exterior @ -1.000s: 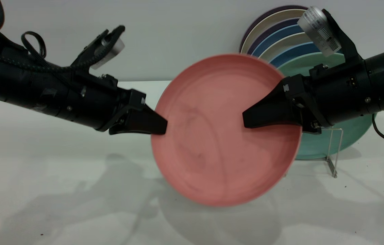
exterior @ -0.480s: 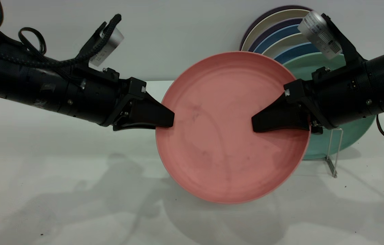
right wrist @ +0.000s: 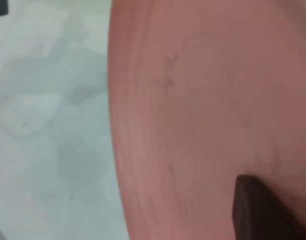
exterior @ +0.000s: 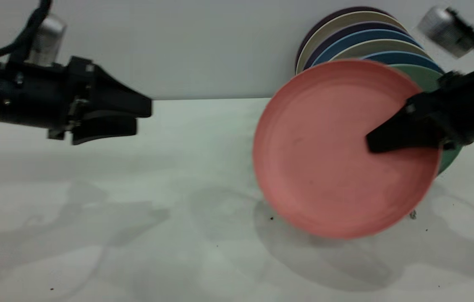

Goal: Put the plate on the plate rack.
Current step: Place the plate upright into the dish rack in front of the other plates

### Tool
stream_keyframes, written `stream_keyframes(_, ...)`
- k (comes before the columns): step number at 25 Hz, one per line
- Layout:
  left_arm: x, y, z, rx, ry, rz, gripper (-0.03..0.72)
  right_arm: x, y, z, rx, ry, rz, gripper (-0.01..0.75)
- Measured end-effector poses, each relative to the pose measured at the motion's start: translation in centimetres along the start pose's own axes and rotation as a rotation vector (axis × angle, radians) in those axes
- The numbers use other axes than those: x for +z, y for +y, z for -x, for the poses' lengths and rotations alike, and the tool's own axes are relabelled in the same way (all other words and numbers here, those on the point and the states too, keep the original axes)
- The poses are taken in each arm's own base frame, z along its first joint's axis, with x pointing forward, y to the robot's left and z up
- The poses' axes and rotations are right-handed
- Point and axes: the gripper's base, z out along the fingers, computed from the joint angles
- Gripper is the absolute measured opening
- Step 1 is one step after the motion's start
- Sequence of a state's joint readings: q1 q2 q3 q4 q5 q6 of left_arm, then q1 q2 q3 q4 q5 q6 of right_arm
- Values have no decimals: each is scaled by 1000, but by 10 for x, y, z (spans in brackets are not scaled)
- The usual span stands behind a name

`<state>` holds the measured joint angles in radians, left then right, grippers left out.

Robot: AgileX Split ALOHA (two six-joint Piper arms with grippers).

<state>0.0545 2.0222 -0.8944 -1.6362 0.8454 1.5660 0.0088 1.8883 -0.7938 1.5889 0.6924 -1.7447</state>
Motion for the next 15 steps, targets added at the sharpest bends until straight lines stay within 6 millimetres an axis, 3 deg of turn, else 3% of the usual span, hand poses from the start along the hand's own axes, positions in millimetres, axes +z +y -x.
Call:
stream_keyframes(8,-5,6,-4,22,48,16,553,-35,7,15,-232,9,-98,137)
stream_keyframes(15,-6,6,-4,25,51,20,553,-48,7,16,-510,82,-192,137)
